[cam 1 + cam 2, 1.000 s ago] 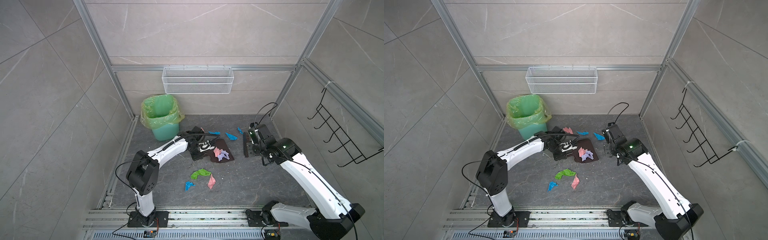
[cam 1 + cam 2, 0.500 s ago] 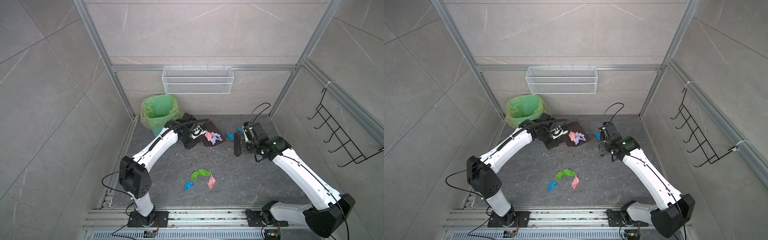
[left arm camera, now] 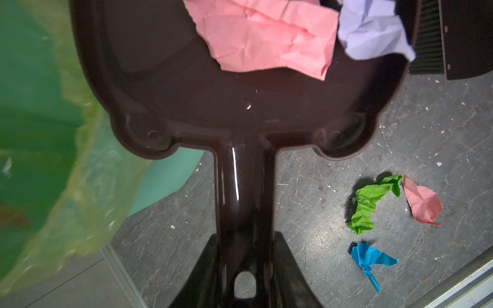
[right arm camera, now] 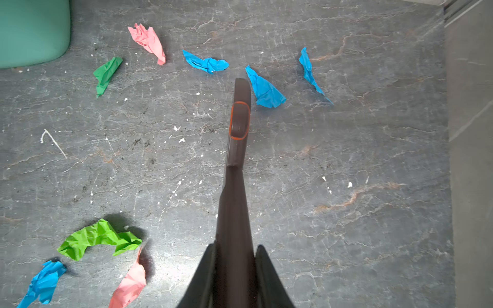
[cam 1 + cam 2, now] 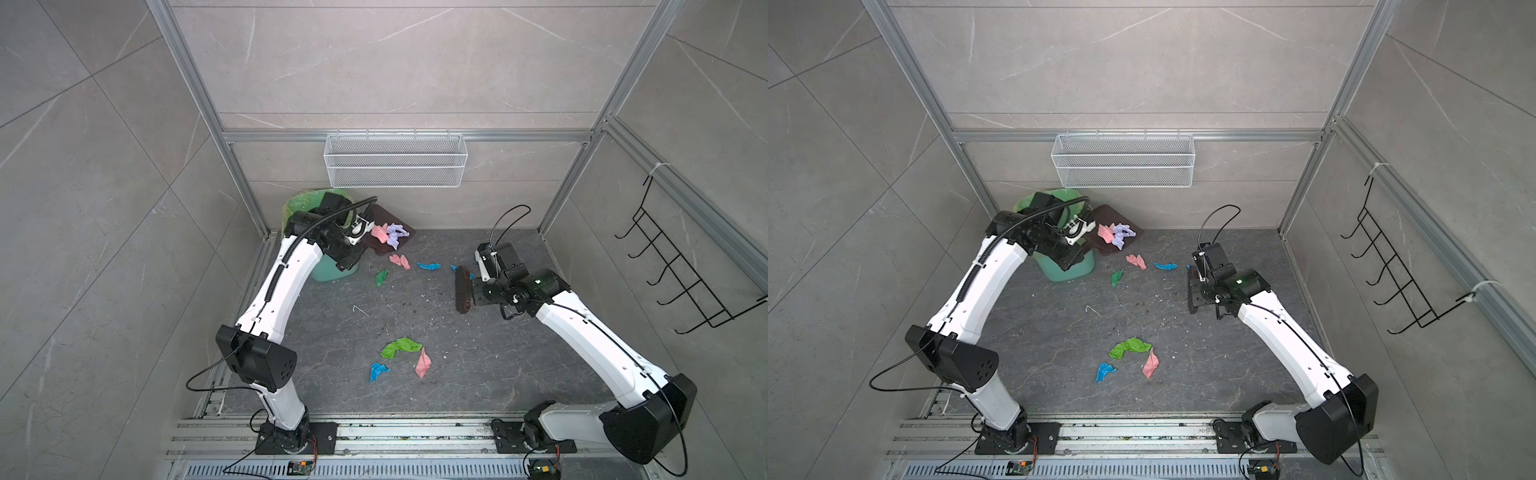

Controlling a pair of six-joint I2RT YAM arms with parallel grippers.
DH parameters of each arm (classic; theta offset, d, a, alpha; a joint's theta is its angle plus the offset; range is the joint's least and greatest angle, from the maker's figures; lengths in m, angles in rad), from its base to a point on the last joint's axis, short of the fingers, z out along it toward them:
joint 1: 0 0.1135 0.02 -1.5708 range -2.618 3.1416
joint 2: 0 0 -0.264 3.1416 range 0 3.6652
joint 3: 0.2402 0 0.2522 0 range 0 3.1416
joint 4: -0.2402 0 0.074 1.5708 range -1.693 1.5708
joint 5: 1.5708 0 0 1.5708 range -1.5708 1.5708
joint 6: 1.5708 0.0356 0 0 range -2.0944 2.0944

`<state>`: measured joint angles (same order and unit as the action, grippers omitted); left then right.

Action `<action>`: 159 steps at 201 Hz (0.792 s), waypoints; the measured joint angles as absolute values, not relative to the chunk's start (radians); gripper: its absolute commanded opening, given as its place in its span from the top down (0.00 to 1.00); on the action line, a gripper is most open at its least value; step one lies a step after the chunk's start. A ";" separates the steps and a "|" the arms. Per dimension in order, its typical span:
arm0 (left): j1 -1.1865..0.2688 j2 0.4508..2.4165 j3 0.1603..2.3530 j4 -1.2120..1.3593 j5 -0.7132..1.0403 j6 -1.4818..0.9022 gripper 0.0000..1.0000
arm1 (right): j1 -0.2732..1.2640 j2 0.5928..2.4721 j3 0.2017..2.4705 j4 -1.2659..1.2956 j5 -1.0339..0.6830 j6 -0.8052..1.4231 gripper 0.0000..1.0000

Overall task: Sweep away the paper scraps from the table
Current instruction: 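Lift the dustpan with the left gripper and carry it over the green bin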

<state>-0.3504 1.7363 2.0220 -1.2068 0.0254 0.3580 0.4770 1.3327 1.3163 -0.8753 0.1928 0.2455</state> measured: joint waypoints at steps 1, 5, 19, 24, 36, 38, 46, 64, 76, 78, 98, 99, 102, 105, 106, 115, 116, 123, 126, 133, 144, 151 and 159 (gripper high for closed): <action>-0.347 1.736 2.025 -1.209 0.025 0.358 1.00 | 0.477 1.333 1.316 -0.875 0.192 0.246 1.00; -0.339 1.736 2.035 -1.215 0.025 0.356 1.00 | 0.477 1.335 1.316 -0.873 0.189 0.245 1.00; -0.313 1.740 2.072 -1.242 0.027 0.351 1.00 | 0.477 1.343 1.316 -0.869 0.181 0.245 1.00; -0.307 1.742 2.085 -1.252 0.027 0.350 1.00 | 0.477 1.347 1.316 -0.869 0.177 0.245 1.00; -0.290 1.751 2.120 -1.278 0.028 0.348 1.00 | 0.477 1.354 1.316 -0.868 0.168 0.242 1.00; -0.287 1.754 2.127 -1.283 0.028 0.348 1.00 | 0.477 1.354 1.316 -0.869 0.167 0.242 1.00; -0.276 1.763 2.150 -1.298 0.028 0.348 1.00 | 0.477 1.357 1.316 -0.868 0.162 0.242 1.00; -0.247 1.792 2.208 -1.346 0.030 0.348 1.00 | 0.477 1.360 1.316 -0.867 0.149 0.242 1.00; -0.220 1.815 2.250 -1.382 0.032 0.348 1.00 | 0.477 1.362 1.316 -0.864 0.141 0.242 1.00; -0.215 1.819 2.257 -1.388 0.033 0.348 1.00 | 0.477 1.363 1.316 -0.863 0.140 0.241 1.00; -0.159 1.844 2.297 -1.425 0.032 0.348 1.00 | 0.477 1.365 1.316 -0.862 0.129 0.237 1.00; -0.157 1.845 2.297 -1.425 0.032 0.348 1.00 | 0.477 1.365 1.316 -0.862 0.128 0.237 1.00; -0.148 1.846 2.299 -1.430 0.030 0.348 1.00 | 0.477 1.365 1.316 -0.862 0.126 0.236 1.00; -0.140 1.847 2.300 -1.434 0.030 0.348 1.00 | 0.477 1.365 1.316 -0.862 0.123 0.234 1.00; -0.137 1.847 2.300 -1.437 0.029 0.348 1.00 | 0.477 1.365 1.316 -0.862 0.123 0.234 1.00; -0.113 1.847 2.300 -1.447 0.028 0.348 1.00 | 0.477 1.365 1.316 -0.861 0.115 0.231 1.00; -0.112 1.847 2.301 -1.447 0.028 0.348 1.00 | 0.477 1.365 1.316 -0.861 0.115 0.230 1.00; -0.095 1.847 2.304 -1.456 0.027 0.348 1.00 | 0.477 1.365 1.316 -0.861 0.109 0.227 1.00; -0.087 1.847 2.305 -1.459 0.027 0.348 1.00 | 0.477 1.365 1.316 -0.861 0.106 0.225 1.00; -0.071 1.847 2.308 -1.464 0.023 0.348 1.00 | 0.477 1.366 1.316 -0.860 0.102 0.222 1.00; -0.051 1.847 2.312 -1.467 0.016 0.348 1.00 | 0.477 1.366 1.316 -0.857 0.096 0.215 1.00; -0.042 1.847 2.313 -1.467 0.010 0.348 1.00 | 0.477 1.367 1.316 -0.855 0.091 0.214 1.00; -0.034 1.847 2.313 -1.466 0.002 0.348 1.00 | 0.477 1.367 1.316 -0.853 0.084 0.212 1.00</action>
<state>-0.0338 1.8465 2.3131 -1.4658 0.0021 0.3481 0.4770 1.3670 1.3163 -0.8532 0.0845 0.2123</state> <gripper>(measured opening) 0.286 0.233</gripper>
